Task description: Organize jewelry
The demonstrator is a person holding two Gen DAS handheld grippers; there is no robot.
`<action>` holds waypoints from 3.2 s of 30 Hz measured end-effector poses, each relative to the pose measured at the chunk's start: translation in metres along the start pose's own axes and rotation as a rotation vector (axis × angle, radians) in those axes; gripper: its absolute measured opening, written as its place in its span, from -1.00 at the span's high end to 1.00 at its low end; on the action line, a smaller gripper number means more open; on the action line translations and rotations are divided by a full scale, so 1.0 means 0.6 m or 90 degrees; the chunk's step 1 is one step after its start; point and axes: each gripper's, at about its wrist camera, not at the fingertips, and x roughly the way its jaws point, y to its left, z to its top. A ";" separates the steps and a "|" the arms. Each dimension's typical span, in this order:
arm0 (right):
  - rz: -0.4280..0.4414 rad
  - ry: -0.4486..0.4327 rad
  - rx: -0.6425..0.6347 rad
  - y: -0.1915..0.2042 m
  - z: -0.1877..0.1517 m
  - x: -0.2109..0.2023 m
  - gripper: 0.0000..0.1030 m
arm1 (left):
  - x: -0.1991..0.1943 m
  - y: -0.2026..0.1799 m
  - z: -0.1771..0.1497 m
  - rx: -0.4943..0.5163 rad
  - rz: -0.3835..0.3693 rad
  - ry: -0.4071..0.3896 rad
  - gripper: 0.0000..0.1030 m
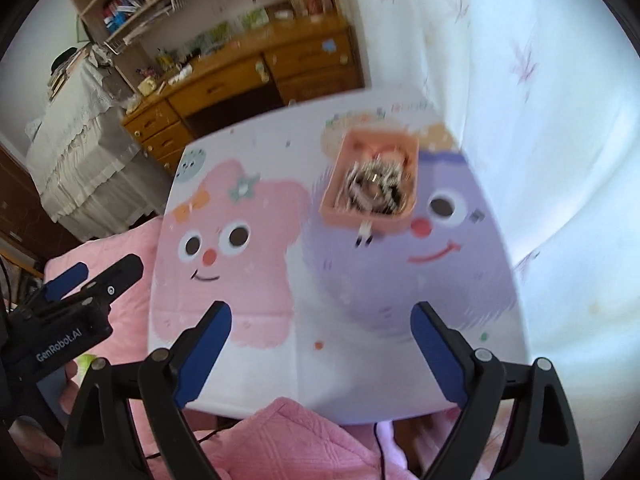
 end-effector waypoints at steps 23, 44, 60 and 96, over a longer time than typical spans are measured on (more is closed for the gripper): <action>-0.032 -0.072 -0.073 0.002 -0.042 -0.049 -0.97 | -0.042 -0.031 -0.061 -0.022 0.053 -0.028 -0.98; -0.048 -0.063 -0.074 -0.002 -0.056 -0.052 -0.97 | -0.049 -0.048 -0.082 0.002 0.036 -0.022 -0.98; -0.051 -0.053 -0.074 0.000 -0.055 -0.050 -0.97 | -0.050 -0.047 -0.080 0.005 0.038 -0.028 -0.98; -0.063 -0.040 -0.030 -0.024 -0.030 -0.026 -0.97 | -0.041 -0.053 -0.052 0.016 0.037 -0.035 -0.98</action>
